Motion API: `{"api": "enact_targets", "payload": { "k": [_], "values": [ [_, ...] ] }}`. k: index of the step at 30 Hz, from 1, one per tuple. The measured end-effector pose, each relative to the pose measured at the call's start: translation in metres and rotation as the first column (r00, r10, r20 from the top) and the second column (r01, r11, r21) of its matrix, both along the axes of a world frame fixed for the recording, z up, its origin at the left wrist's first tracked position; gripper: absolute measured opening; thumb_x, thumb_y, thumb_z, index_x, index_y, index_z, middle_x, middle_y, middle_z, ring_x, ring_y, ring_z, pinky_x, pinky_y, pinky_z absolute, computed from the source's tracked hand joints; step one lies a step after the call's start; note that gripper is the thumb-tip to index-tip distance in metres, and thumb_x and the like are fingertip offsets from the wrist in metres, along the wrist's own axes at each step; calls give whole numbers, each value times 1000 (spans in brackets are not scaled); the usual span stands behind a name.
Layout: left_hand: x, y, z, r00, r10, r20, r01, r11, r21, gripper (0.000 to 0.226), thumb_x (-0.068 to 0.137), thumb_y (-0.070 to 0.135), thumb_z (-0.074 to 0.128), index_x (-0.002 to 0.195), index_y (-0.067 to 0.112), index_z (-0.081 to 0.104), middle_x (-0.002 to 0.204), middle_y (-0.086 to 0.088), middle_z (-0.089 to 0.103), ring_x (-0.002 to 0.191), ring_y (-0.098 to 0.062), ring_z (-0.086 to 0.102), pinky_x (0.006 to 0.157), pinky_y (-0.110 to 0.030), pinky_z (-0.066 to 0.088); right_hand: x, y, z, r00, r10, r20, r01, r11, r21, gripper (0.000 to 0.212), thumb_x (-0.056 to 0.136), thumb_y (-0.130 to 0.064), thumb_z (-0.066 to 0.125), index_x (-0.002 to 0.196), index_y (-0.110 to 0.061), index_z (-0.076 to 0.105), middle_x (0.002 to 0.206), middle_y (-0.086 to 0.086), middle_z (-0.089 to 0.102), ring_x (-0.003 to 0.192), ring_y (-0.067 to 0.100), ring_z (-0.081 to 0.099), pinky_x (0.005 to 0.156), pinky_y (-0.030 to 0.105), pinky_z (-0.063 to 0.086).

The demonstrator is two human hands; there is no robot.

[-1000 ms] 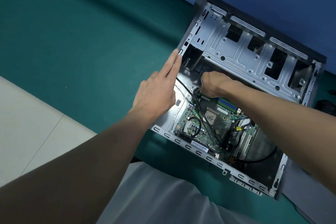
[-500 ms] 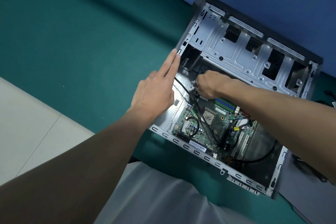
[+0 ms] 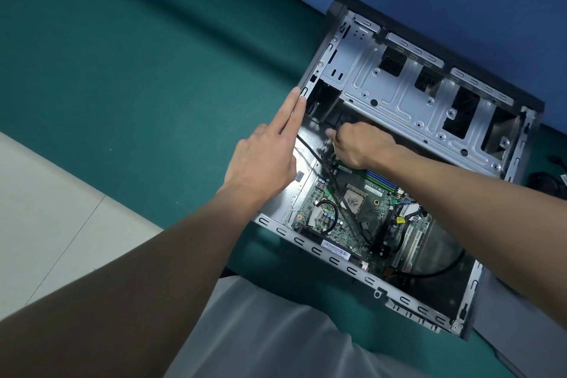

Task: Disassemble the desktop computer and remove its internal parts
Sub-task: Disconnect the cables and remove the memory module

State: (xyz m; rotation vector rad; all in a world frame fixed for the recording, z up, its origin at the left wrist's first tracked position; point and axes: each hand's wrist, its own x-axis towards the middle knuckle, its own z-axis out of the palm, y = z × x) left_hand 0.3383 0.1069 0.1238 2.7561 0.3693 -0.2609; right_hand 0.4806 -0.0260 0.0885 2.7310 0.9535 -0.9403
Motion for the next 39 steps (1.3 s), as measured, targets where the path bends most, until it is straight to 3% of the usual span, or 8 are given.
{"api": "enact_targets", "payload": {
  "k": [3, 7, 11, 19, 23, 30, 36, 39],
  "values": [
    [0, 0, 0, 1000, -1, 6, 1, 1000, 1, 90, 87, 18, 58, 155, 20, -1, 159, 18, -21, 82, -24, 46, 60, -38, 43, -1, 1, 1, 999, -2, 50, 2, 1000, -10, 23, 90, -9, 44, 68, -14, 39, 68, 4, 45, 57, 16, 43, 50, 29, 33],
    [-1, 0, 0, 1000, -1, 11, 1, 1000, 0, 89, 87, 18, 56, 155, 21, 0, 158, 19, -21, 86, -26, 51, 60, -38, 43, 0, 3, 3, 998, -56, -32, 57, 998, 26, 5, 85, -12, 50, 82, -14, 47, 75, 3, 50, 62, 17, 47, 52, 30, 38],
    [-1, 0, 0, 1000, 1, 16, -1, 1000, 6, 88, 88, 19, 57, 155, 22, 0, 158, 20, -21, 89, -27, 53, 61, -38, 45, -2, 1, 0, 998, -55, 23, 55, 998, -15, 38, 100, -38, 33, 75, -11, 44, 72, 3, 50, 61, 18, 49, 55, 32, 38],
    [0, 0, 1, 1000, -1, 13, 1, 1000, 7, 87, 88, 20, 54, 155, 22, -1, 158, 19, -21, 94, -28, 54, 61, -39, 44, -2, 3, 5, 998, -63, -10, 63, 998, 13, 7, 82, -7, 51, 80, -13, 48, 74, 3, 48, 62, 17, 45, 51, 28, 35],
    [0, 0, 0, 1000, -6, 11, 5, 1000, 11, 88, 88, 21, 55, 155, 21, -2, 159, 18, -21, 90, -27, 53, 62, -40, 48, -1, 1, 2, 1000, -27, -9, 26, 999, -34, 37, 99, -43, 37, 78, -14, 46, 73, 3, 52, 63, 17, 51, 57, 34, 45],
    [-1, 0, -1, 1000, -10, 21, 10, 1000, 18, 89, 87, 21, 57, 155, 21, 0, 159, 18, -20, 86, -27, 52, 58, -39, 46, 1, 2, 5, 995, -94, -40, 94, 996, -2, 10, 81, -7, 53, 76, -12, 46, 74, 5, 54, 61, 18, 48, 50, 29, 37],
    [0, 0, -2, 1000, -8, 29, 7, 1000, 19, 89, 87, 21, 57, 155, 21, 0, 159, 18, -20, 90, -27, 53, 60, -38, 45, -2, -3, 4, 998, -59, -9, 59, 997, -48, 39, 100, -45, 34, 77, -15, 44, 71, 1, 51, 60, 15, 49, 57, 31, 44],
    [-1, 0, -2, 1000, -8, 30, 8, 1000, 11, 89, 87, 21, 57, 155, 21, 0, 159, 18, -20, 92, -28, 54, 61, -38, 45, -4, -3, 9, 998, -55, 38, 57, 997, -48, 21, 92, -16, 46, 72, -13, 40, 70, 2, 48, 58, 15, 43, 48, 26, 30]
  ]
}}
